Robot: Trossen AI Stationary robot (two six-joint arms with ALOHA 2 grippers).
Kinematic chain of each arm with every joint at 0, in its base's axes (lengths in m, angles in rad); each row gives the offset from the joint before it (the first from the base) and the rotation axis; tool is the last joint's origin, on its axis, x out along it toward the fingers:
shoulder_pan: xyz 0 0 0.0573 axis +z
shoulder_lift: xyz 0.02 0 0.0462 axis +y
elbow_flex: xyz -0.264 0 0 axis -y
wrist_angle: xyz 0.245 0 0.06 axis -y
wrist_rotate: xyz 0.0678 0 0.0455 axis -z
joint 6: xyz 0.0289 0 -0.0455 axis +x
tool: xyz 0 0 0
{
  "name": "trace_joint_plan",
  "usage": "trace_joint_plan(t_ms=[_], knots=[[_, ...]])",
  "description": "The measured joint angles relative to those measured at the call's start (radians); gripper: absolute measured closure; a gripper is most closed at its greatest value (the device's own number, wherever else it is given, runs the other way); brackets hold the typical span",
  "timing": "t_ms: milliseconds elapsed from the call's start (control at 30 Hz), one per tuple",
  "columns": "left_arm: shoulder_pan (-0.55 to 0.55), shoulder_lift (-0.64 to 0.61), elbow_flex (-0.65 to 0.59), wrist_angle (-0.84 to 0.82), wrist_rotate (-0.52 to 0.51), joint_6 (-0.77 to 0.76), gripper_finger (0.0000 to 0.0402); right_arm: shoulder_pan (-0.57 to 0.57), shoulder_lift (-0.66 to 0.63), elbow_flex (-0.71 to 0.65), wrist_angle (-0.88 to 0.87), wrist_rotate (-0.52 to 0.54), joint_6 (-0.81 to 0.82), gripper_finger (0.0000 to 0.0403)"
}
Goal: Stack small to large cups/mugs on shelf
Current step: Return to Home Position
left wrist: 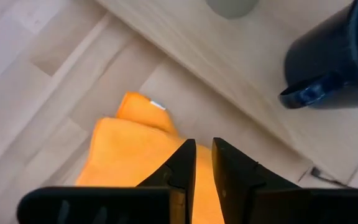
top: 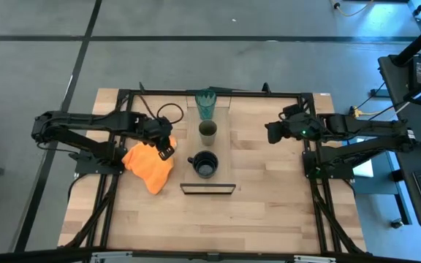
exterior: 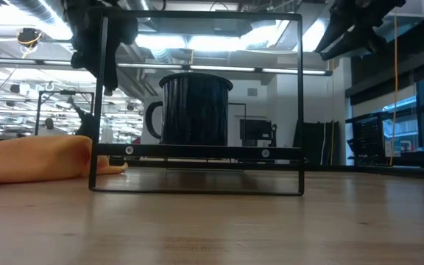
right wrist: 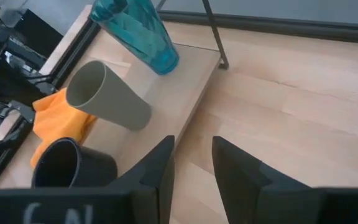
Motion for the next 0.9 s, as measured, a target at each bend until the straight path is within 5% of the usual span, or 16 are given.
trace_joint_plan(t_ms=[400,567,800,900], knots=[[-0.058,-0.222,-0.017,0.198,0.005,0.065,0.0355,0.000,0.011,0.000,0.321,-0.189,-0.246,0.0294],[-0.077,-0.324,-0.017,0.239,-0.092,0.038,0.0355,0.000,0.010,0.000,0.431,-0.210,-0.172,0.0294],[-0.095,-0.469,-0.017,0.294,-0.054,-0.140,0.0355,0.000,0.010,0.000,0.652,-0.462,-0.059,0.0294],[-0.098,-0.524,-0.017,0.483,-0.034,-0.101,0.0355,0.006,0.010,-0.001,0.897,-0.525,-0.196,0.0294]])
